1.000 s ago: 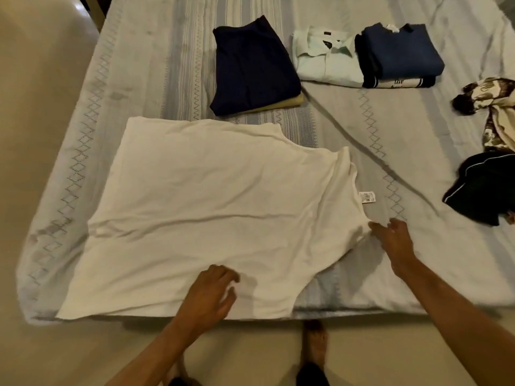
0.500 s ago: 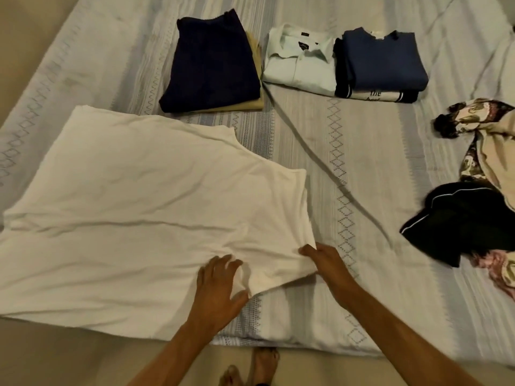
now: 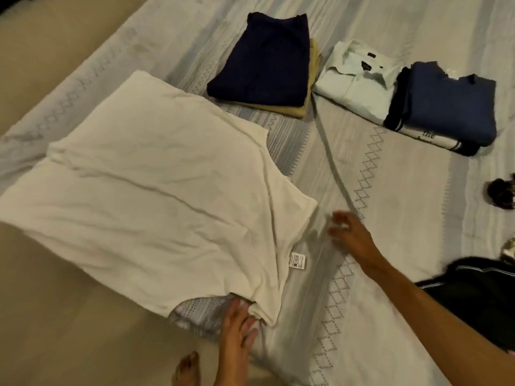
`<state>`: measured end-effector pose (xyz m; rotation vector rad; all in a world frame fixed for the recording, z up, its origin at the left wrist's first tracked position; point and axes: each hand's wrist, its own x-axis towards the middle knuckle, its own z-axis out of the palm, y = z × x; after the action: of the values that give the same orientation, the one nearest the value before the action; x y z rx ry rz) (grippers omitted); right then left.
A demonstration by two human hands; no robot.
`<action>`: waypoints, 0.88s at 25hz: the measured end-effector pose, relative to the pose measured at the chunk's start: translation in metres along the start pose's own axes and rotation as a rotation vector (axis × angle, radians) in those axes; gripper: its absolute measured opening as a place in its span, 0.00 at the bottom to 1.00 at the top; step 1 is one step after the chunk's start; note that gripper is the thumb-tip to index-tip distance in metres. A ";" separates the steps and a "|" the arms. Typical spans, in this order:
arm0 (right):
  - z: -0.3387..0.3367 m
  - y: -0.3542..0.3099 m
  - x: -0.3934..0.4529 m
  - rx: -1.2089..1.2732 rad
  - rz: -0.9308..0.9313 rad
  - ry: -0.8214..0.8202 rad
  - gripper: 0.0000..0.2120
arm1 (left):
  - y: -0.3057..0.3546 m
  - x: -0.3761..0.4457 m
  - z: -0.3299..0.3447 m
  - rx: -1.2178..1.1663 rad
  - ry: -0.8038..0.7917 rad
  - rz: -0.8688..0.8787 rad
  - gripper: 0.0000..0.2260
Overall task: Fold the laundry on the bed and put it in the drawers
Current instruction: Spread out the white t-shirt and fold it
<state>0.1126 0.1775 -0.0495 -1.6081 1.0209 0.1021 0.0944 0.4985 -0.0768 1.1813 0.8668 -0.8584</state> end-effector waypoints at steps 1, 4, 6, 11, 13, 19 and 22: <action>0.001 -0.010 0.027 0.020 -0.038 -0.092 0.21 | -0.007 0.001 0.014 0.001 0.032 0.074 0.14; 0.015 -0.038 0.076 -0.087 -0.115 -0.340 0.22 | -0.025 0.007 0.057 0.070 0.039 0.292 0.22; 0.020 -0.049 0.086 -0.165 -0.108 -0.491 0.11 | -0.036 0.003 0.084 0.034 0.132 0.391 0.23; -0.006 -0.053 0.078 0.099 -0.060 -0.406 0.05 | -0.056 -0.013 0.105 0.376 0.442 0.581 0.17; -0.031 -0.054 0.079 0.051 -0.002 -0.539 0.09 | -0.063 -0.022 0.102 0.595 0.457 0.660 0.17; -0.069 -0.081 0.105 -0.834 -0.470 -0.716 0.12 | -0.051 -0.063 0.100 0.169 0.337 0.753 0.13; -0.069 -0.100 0.108 -0.206 -0.003 -0.853 0.11 | -0.053 -0.054 0.088 0.070 0.197 0.457 0.13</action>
<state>0.2132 0.0554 -0.0125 -1.5144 0.3448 0.8364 0.0340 0.4086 -0.0352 1.4705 0.6855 -0.4065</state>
